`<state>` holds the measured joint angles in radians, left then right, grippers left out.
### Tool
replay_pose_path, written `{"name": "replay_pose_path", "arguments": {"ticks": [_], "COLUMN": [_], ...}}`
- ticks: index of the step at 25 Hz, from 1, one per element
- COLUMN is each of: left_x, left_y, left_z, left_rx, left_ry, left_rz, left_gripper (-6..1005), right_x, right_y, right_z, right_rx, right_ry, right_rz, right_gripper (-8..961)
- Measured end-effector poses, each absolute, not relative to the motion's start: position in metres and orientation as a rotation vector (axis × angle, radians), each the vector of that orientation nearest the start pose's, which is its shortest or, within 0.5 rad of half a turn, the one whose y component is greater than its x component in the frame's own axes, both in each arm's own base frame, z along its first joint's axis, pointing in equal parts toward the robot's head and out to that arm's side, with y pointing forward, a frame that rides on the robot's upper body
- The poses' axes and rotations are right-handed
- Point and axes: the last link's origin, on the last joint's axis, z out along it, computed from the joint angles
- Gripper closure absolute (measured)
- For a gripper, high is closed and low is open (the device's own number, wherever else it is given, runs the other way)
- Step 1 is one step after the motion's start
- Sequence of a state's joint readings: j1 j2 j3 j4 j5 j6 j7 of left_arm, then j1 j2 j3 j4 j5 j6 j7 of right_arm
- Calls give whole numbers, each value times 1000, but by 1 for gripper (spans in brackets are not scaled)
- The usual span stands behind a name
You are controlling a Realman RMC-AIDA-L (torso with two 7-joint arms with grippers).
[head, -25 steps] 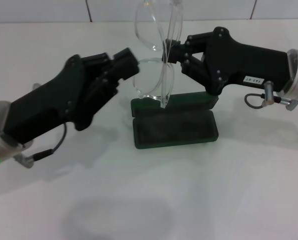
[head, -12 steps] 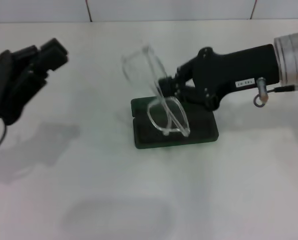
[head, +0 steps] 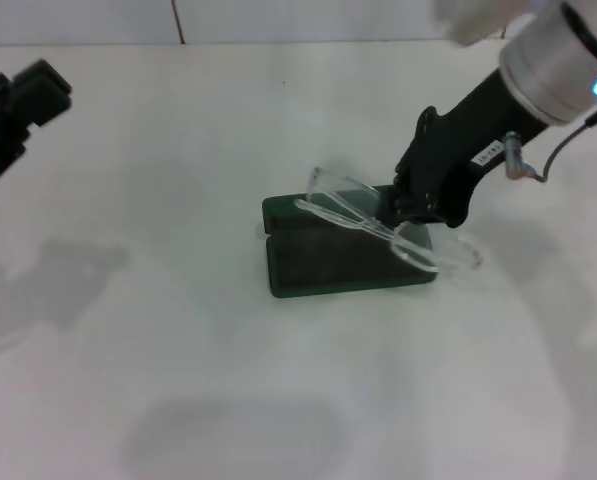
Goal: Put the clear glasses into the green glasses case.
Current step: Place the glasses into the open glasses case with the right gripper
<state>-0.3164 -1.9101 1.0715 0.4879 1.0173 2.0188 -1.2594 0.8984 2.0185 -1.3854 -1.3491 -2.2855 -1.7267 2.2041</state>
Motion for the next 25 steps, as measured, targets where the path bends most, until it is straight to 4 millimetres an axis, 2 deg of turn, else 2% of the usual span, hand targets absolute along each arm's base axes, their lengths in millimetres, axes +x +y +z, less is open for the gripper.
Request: {"name": "replay_pose_path", "arguments": {"ticks": [5,7,18,25], "left_x": [-257,-257,-262,-263], "left_y": [260,259,254,255], "left_z": [98,98,95,97], "left_rx": [-2400,-2403,-2388,-2371], "left_ry": [-336,-336,-351,-349], "left_rz": [-1658,-1655,-1648,-1646], "left_gripper": [893,893,892,891], "right_x": [36,32,27,28], "right_y": [366,366,354,352], "right_z": [-21,-32,-71,-82], "right_rx": [-2953,-2920,-2840,-2810], "right_ry": [-37,-86,-376,-456], "right_rz": [-727,-811,-888,-894], "right_gripper": [904,904,904,904]}}
